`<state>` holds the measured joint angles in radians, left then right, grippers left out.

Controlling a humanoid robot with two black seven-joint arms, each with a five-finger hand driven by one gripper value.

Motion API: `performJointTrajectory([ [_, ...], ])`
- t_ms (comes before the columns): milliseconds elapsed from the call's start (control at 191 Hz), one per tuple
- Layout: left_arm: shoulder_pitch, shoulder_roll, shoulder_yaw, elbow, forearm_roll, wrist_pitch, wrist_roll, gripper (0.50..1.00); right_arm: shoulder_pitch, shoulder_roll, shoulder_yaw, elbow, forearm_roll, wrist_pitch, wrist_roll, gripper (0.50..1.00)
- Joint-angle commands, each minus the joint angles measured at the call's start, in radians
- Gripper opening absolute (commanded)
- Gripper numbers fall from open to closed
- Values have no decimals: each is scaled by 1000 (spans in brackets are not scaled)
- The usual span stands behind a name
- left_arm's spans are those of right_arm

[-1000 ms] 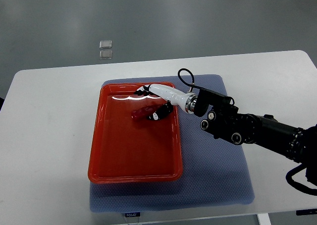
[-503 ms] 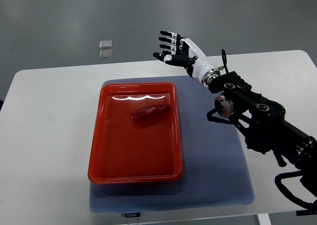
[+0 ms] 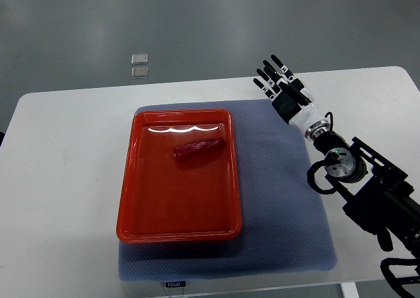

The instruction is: Place red pepper on red tray

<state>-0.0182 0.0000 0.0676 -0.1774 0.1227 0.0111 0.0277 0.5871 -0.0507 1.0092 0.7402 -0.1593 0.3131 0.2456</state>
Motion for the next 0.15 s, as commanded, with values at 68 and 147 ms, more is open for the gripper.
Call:
performJointTrajectory([
  [68, 0, 0, 0, -1, 0, 0, 0, 1000, -7, -18, -1, -7, 1, 6, 0, 909],
  [147, 0, 0, 0, -1, 0, 0, 0, 1000, -7, -18, 0, -13, 1, 1, 1, 909],
])
